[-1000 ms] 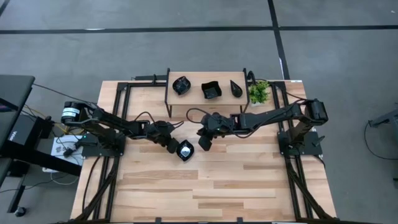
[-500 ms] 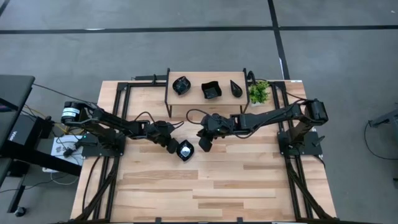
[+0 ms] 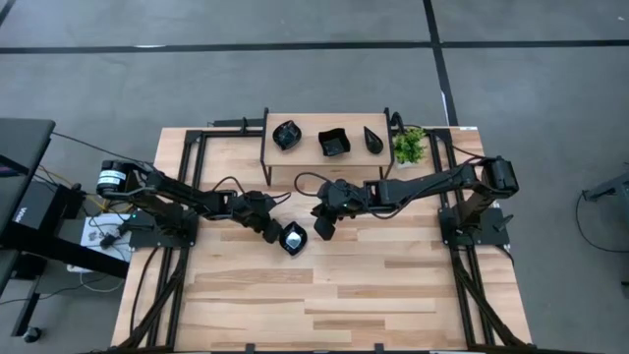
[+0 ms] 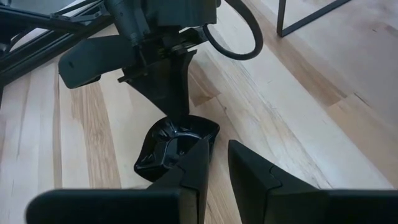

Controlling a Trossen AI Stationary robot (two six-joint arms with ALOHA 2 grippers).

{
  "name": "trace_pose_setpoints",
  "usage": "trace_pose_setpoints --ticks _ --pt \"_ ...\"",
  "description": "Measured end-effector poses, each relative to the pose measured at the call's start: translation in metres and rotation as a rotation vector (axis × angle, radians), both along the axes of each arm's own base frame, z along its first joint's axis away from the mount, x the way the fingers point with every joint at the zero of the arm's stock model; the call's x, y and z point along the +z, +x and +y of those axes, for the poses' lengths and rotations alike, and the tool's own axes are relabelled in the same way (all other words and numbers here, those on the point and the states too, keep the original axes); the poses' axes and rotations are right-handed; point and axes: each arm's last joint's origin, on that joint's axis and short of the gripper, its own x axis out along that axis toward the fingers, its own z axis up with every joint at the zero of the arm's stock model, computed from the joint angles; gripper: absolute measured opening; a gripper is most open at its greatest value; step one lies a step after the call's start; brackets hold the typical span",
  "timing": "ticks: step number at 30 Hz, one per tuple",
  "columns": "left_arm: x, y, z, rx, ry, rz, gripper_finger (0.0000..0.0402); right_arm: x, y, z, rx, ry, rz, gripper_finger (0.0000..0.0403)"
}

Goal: Pick & Place Mini shaped plates
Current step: Stack the black leaf shaped plate on top of the black leaf shaped plate on the shelf

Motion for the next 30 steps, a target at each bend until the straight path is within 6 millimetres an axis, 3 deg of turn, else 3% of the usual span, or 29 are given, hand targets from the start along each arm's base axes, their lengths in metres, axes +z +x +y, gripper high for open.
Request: trace_pose_setpoints --ticks 12,24,30 --pt "0.0 0.0 0.0 0.001 0.001 0.0 0.0007 0.0 0.0 0.0 0.001 0.0 0.0 0.0056" --pt "0.0005 0.0004 0.0 -0.002 0.004 -0.008 0.0009 -0.0001 -0.0001 0.0 0.002 -0.002 0.001 0.0056" --pt "0.001 0.0009 0.0 -0.002 0.004 -0.015 0.0047 -0.0001 0.0 0.0007 0.02 0.013 0.002 0.0056"
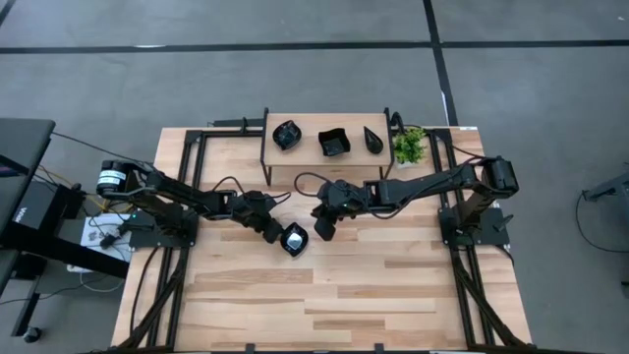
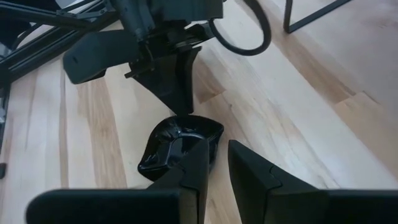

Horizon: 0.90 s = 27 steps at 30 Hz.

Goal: Pick & Place Mini shaped plates
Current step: Stack the black leaf shaped plate on top of the black leaf shaped plate on the shelf

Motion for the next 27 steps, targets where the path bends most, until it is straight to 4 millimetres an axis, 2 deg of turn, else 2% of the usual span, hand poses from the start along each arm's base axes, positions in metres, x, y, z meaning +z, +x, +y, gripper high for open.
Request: trace_pose_setpoints --ticks 8,12,17,27 --pt "0.0006 0.0006 0.0 0.0 0.0 -0.009 0.0137 -0.0002 -0.0001 0.0003 0.003 0.002 0.001 0.0056" --pt "0.0009 0.0008 0.0001 0.0 0.001 -0.012 0.0164 -0.0007 -0.0005 0.0003 0.002 0.002 0.008 0.0056" --pt "0.0009 0.0008 0.0002 0.004 0.004 -0.012 0.0171 -0.0007 -0.0005 0.0003 0.002 0.002 0.008 0.0056" --pt "0.0008 0.0009 0.0009 0.025 0.022 -0.012 0.0152 -0.0007 -0.0005 0.0003 0.001 0.003 0.008 0.0056"
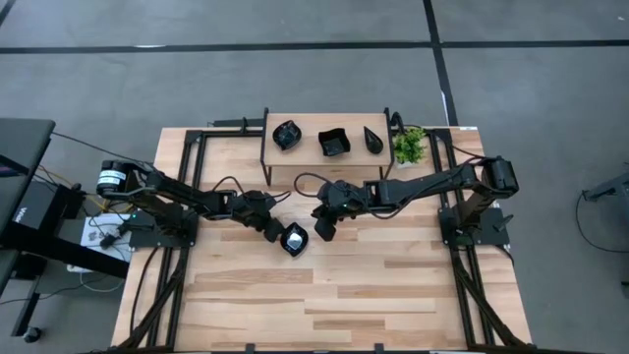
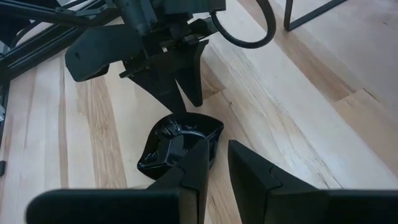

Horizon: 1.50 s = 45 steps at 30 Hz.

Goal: Pick & Place Mini shaped plates
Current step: Stack the black leaf shaped plate on top of the black leaf shaped plate on the shelf

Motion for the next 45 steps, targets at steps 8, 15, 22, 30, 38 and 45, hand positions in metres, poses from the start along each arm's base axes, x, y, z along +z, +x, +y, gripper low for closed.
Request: trace_pose_setpoints --ticks 8,15,22,30,38,45 --pt "-0.006 0.001 0.0 0.004 0.003 0.019 0.0149 0.0 0.0 0.0 0.0 0.0 -0.001 0.0056" --pt "-0.005 0.002 -0.001 0.001 0.003 0.007 0.0149 0.0 0.0 0.0 0.0 0.0 0.0 0.0056" --pt "-0.014 0.003 -0.01 -0.029 0.001 0.032 0.0149 0.0 0.0 0.0 0.0 0.0 0.0 0.0056" --pt "-0.014 0.005 -0.009 -0.011 -0.009 0.022 0.0149 0.0 0.0 0.0 0.0 0.0 0.0 0.0056" --pt "-0.013 0.006 -0.009 -0.005 -0.004 0.008 0.0147 0.0 0.0 0.0 0.0 0.0 0.001 0.0056" --pt "-0.013 0.006 -0.009 -0.005 -0.004 0.002 0.0106 0.0 0.0 0.0 0.0 0.0 0.001 0.0056"
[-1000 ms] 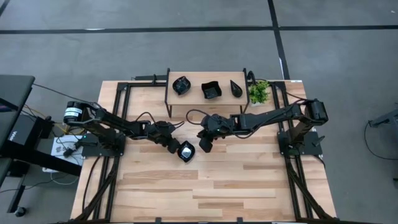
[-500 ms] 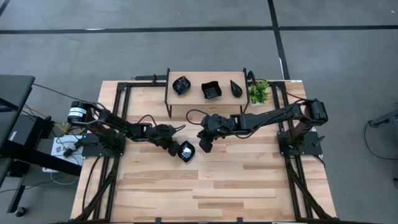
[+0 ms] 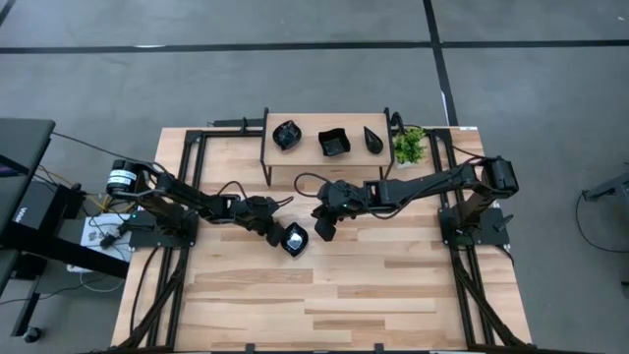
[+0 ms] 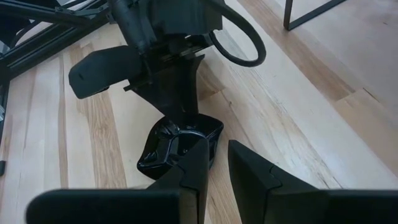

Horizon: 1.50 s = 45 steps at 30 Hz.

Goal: Pick & Place Mini shaped plates
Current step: Stack the black leaf shaped plate on top of the black leaf shaped plate on the shelf

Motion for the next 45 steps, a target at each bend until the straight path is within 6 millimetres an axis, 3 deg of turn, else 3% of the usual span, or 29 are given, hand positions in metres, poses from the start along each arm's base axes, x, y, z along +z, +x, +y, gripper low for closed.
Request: trace_pose_setpoints --ticks 13,25,31,36,45 --pt "0.004 0.004 0.0 -0.002 -0.006 -0.057 0.0048 0.008 -0.005 0.001 0.021 0.016 0.001 0.0056" --pt "0.026 0.004 0.0 -0.006 -0.009 -0.169 0.0018 0.068 -0.036 -0.001 0.036 -0.022 -0.137 0.0056" --pt "0.032 0.003 0.0 -0.031 0.035 -0.201 0.0007 0.084 -0.049 -0.002 0.026 -0.051 -0.177 0.0056" --pt "0.031 0.002 0.005 -0.075 0.145 -0.201 0.0035 0.086 -0.051 0.0 0.039 -0.047 -0.179 0.0056" --pt "0.03 0.002 0.016 -0.14 0.299 -0.203 0.0161 0.073 -0.043 0.016 0.093 -0.042 -0.139 0.0056"
